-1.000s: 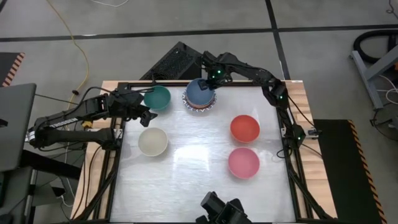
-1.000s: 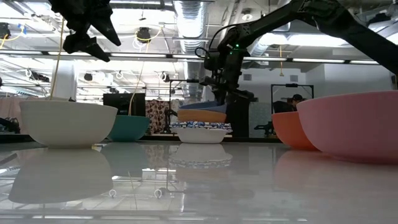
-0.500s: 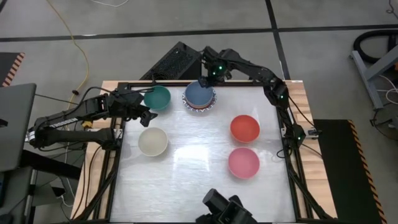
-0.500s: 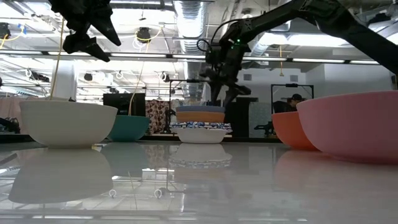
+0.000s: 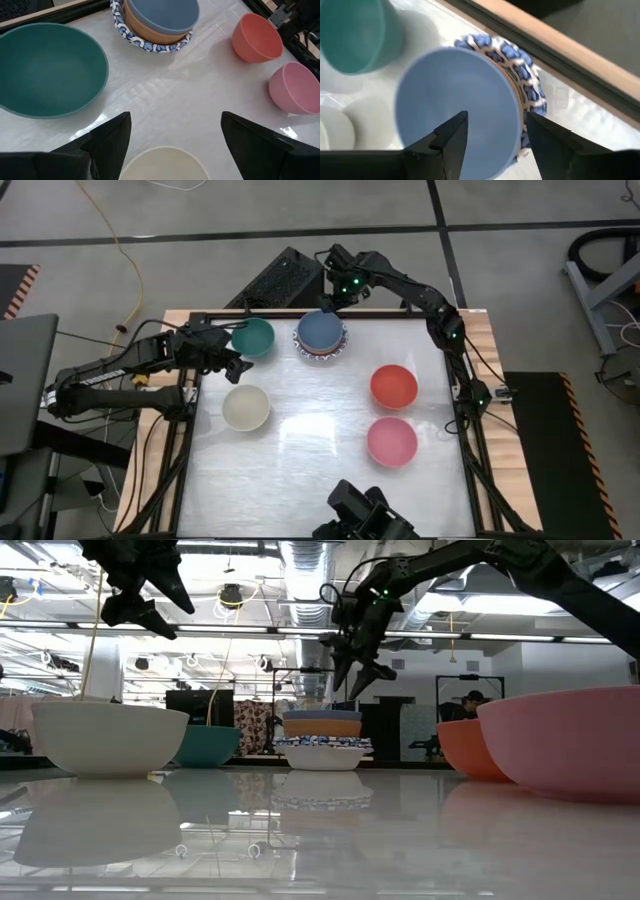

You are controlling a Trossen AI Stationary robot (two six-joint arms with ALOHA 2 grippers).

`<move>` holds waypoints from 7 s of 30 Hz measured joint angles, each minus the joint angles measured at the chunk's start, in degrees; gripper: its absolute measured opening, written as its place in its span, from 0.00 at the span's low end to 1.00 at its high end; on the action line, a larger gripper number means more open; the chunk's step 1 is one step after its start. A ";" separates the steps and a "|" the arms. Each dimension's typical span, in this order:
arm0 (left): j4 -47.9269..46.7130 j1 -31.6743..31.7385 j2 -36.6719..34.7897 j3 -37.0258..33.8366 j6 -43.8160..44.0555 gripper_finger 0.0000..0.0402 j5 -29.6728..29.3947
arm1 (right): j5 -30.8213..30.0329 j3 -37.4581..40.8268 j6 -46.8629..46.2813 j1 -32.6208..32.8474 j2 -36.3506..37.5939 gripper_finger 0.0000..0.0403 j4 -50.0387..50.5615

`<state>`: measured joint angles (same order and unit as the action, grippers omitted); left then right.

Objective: Nest bowls inside each other by size order
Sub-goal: Stack the orange bowl on top of the blue bowl

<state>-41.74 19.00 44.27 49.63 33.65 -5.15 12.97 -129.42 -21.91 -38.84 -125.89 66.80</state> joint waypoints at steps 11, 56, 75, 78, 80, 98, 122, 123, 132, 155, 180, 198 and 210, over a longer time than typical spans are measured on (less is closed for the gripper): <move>0.00 -0.02 0.00 0.00 0.02 0.74 -0.68 | 2.39 1.32 4.30 0.66 1.08 0.46 -0.80; 0.48 0.00 -0.02 0.00 4.15 0.74 5.94 | -20.59 59.57 -40.92 47.98 63.29 0.55 16.83; 0.46 0.00 -0.02 0.00 6.67 0.74 5.86 | -23.59 77.25 -37.60 30.08 60.66 0.62 1.62; 0.46 0.00 -0.02 0.00 6.67 0.74 5.83 | -23.63 77.25 -33.92 26.23 60.66 0.62 1.17; 0.46 0.00 -0.02 0.00 6.69 0.74 5.83 | -23.61 77.25 -31.42 24.28 60.63 0.62 0.29; 0.11 0.00 -0.01 0.00 7.79 0.74 4.35 | -22.12 77.23 -15.49 19.36 51.60 0.62 -2.91; 0.06 0.00 -0.01 0.00 9.97 0.74 1.17 | -17.26 88.71 -16.70 17.52 54.12 0.18 -14.69; 0.04 0.00 -0.02 0.00 9.97 0.74 1.03 | -17.23 88.68 -16.90 17.37 54.16 0.13 -14.80; 0.04 0.00 0.00 0.00 10.38 0.74 0.81 | -14.58 84.58 -17.17 14.76 54.13 0.02 -14.72; -0.09 0.00 -0.02 0.00 9.52 0.74 -0.02 | -12.97 48.37 -10.14 9.33 41.29 0.01 -15.95; -2.40 0.00 -0.02 0.00 9.53 0.74 -1.35 | -8.33 10.28 -0.48 4.45 4.61 0.02 -4.70; -2.38 0.00 0.00 0.00 9.56 0.74 -1.75 | -5.35 10.57 0.05 2.31 2.72 0.20 -3.41; -2.38 0.00 -0.01 0.00 9.08 0.74 -1.75 | -5.31 10.57 2.53 0.73 4.39 0.46 -3.95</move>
<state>-44.12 19.00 44.26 49.63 42.73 -6.90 7.66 -118.85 -19.38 -38.11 -121.50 62.85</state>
